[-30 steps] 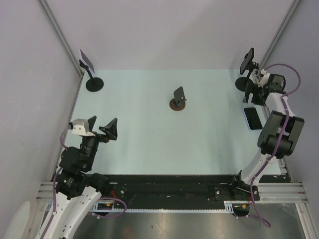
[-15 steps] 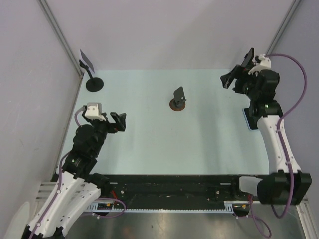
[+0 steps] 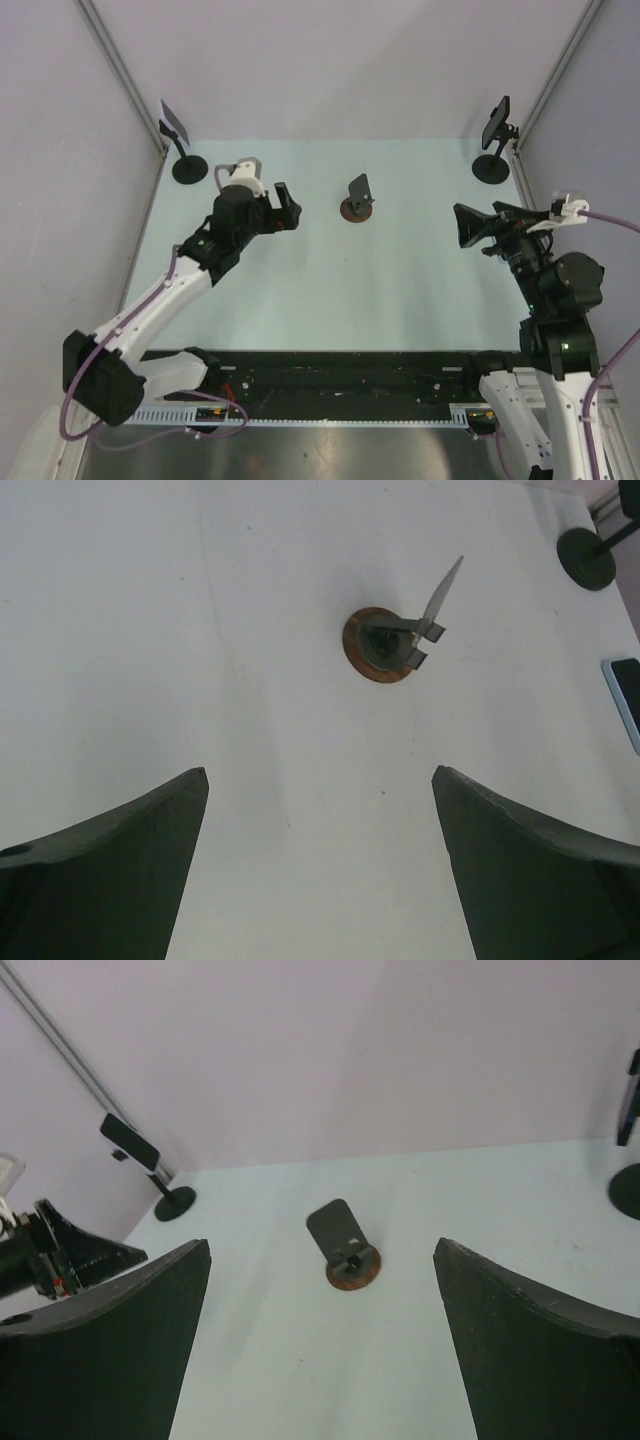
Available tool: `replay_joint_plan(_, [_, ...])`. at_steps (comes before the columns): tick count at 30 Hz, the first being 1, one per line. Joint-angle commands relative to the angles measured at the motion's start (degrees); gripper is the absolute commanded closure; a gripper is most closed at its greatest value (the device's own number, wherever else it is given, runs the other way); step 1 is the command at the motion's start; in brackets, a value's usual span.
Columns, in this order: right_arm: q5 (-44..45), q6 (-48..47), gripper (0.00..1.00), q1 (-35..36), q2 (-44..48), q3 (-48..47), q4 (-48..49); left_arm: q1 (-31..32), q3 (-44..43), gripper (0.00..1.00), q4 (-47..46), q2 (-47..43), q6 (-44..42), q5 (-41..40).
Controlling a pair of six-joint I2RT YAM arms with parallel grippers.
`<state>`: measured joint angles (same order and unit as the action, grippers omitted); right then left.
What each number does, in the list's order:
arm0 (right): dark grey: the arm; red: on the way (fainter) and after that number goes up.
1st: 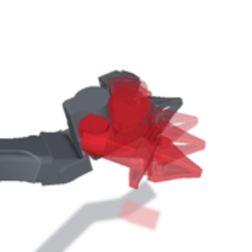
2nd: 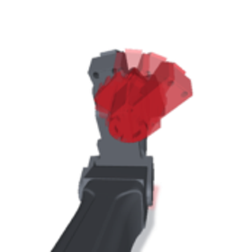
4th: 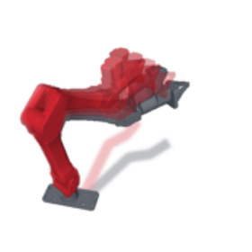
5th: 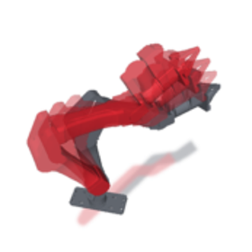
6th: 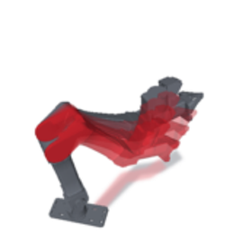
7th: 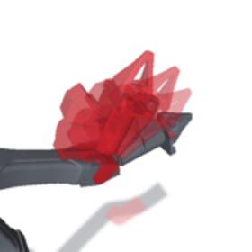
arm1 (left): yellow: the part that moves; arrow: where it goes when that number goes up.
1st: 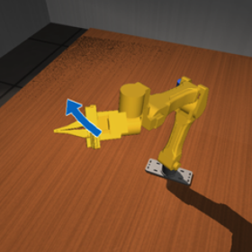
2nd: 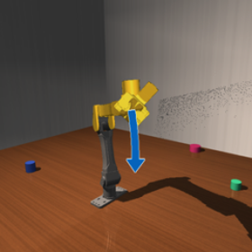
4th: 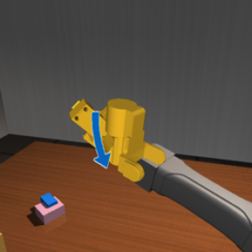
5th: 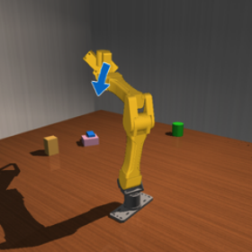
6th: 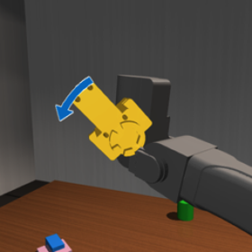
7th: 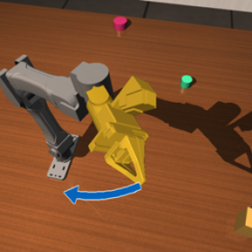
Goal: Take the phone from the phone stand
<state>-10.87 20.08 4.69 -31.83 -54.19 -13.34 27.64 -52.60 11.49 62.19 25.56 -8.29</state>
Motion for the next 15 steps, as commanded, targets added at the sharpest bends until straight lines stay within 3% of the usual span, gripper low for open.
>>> replay_joint_plan(1, [8.7, -9.4, 0.0, 2.3, 5.4, 0.3, -11.2, 4.2, -8.9, 0.0, -3.9, 8.7, -0.8, 1.2])
replay_joint_plan(5, [16.1, -14.3, 0.0, 5.8, 10.2, 2.7, -13.7, 6.0, -15.7, 0.0, -5.9, 18.0, -2.8, 2.6])
replay_joint_plan(15, [21.9, -17.8, 0.09, 10.2, 23.3, 13.1, -12.3, 7.1, -34.5, 0.02, -7.3, 42.4, -10.8, 9.0])
